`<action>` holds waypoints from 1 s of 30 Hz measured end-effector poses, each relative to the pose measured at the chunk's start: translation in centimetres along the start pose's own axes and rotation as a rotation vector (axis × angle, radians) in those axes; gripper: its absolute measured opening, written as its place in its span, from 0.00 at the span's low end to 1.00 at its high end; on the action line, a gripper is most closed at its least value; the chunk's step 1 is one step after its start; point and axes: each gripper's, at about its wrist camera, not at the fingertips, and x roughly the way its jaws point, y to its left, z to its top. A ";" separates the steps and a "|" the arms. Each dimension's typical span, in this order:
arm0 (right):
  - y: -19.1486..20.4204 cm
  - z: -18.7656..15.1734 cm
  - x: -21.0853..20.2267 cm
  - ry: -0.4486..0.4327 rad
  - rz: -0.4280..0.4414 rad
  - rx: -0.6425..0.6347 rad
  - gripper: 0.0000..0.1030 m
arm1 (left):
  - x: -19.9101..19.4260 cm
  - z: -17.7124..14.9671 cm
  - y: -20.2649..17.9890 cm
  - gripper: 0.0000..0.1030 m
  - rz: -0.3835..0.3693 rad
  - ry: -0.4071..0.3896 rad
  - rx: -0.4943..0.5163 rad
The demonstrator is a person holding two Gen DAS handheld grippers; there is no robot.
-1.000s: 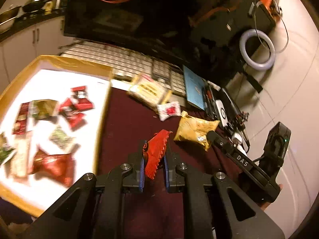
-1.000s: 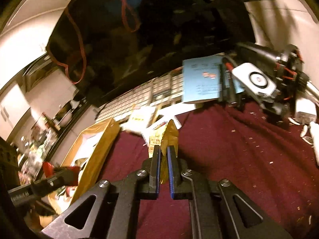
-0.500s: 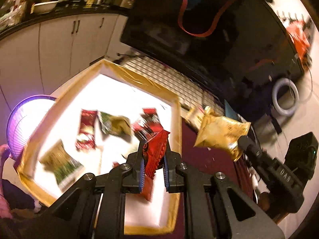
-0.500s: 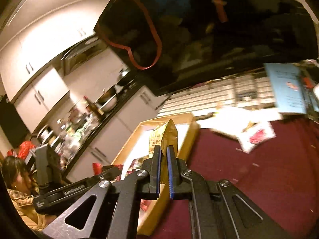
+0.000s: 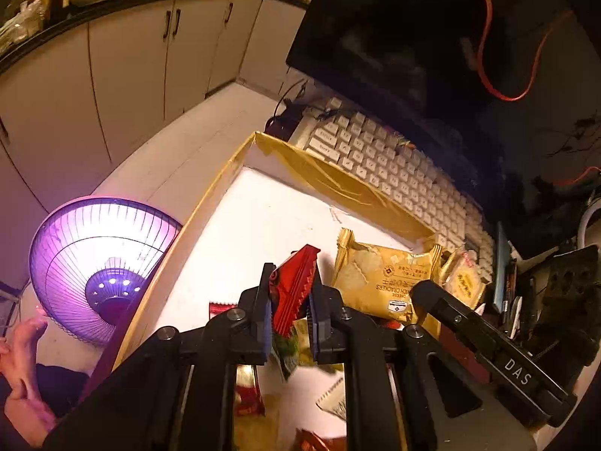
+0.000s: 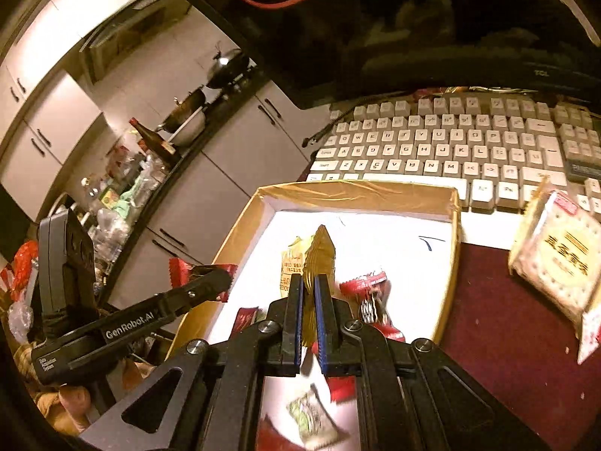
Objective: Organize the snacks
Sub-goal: 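Carry both snacks to the white tray and open both grippers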
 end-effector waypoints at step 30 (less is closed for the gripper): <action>-7.4 -5.3 -14.4 -0.160 -0.010 0.084 0.64 | -6.0 -7.9 -5.6 0.68 -0.060 -0.163 0.091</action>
